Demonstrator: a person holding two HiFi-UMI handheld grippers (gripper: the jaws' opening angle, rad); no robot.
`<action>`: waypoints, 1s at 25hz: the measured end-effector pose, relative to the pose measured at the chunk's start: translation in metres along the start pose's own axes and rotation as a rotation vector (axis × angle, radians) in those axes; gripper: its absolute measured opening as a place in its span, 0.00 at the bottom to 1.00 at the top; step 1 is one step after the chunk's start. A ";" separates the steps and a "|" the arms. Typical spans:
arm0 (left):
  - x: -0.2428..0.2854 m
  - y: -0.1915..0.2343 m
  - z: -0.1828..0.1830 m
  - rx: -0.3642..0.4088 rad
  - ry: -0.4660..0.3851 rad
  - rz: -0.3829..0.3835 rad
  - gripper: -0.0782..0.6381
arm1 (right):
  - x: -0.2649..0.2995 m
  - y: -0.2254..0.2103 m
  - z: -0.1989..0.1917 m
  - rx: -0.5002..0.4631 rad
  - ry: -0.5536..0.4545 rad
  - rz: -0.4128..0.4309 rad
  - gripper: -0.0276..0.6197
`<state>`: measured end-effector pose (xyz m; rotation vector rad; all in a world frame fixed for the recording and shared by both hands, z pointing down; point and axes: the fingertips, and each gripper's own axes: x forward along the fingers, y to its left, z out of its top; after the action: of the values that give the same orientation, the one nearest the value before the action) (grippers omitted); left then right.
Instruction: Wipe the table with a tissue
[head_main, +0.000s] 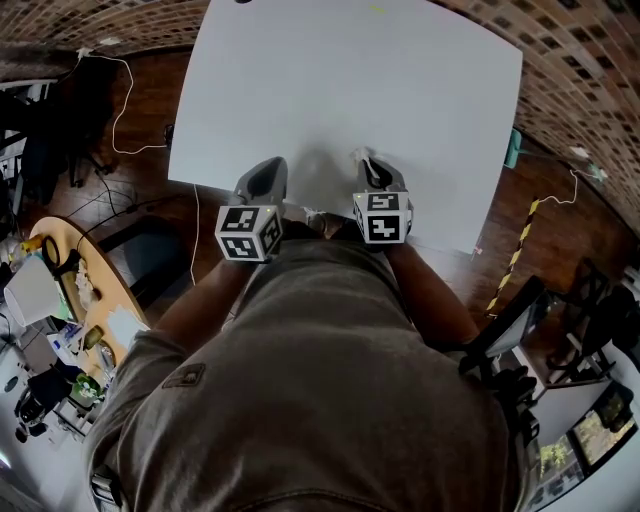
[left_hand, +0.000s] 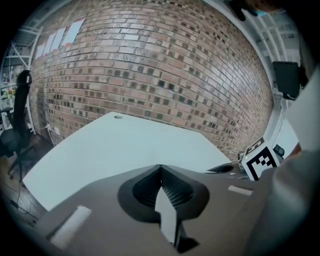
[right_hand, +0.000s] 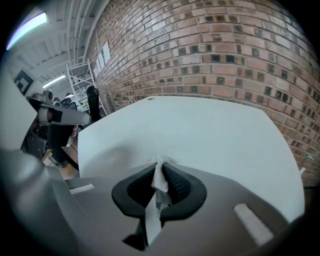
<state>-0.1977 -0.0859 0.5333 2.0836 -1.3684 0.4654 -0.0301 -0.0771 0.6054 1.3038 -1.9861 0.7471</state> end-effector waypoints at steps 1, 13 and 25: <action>0.000 -0.001 0.000 0.001 -0.001 -0.001 0.11 | -0.001 0.003 -0.001 -0.004 0.004 0.007 0.09; 0.013 -0.020 0.003 0.022 0.010 -0.023 0.11 | -0.001 -0.003 -0.002 0.000 -0.010 0.034 0.09; 0.046 -0.056 0.008 0.068 0.050 -0.105 0.11 | -0.024 -0.087 -0.010 0.106 -0.011 -0.130 0.09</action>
<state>-0.1279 -0.1066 0.5380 2.1716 -1.2237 0.5229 0.0607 -0.0861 0.6028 1.4862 -1.8722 0.7930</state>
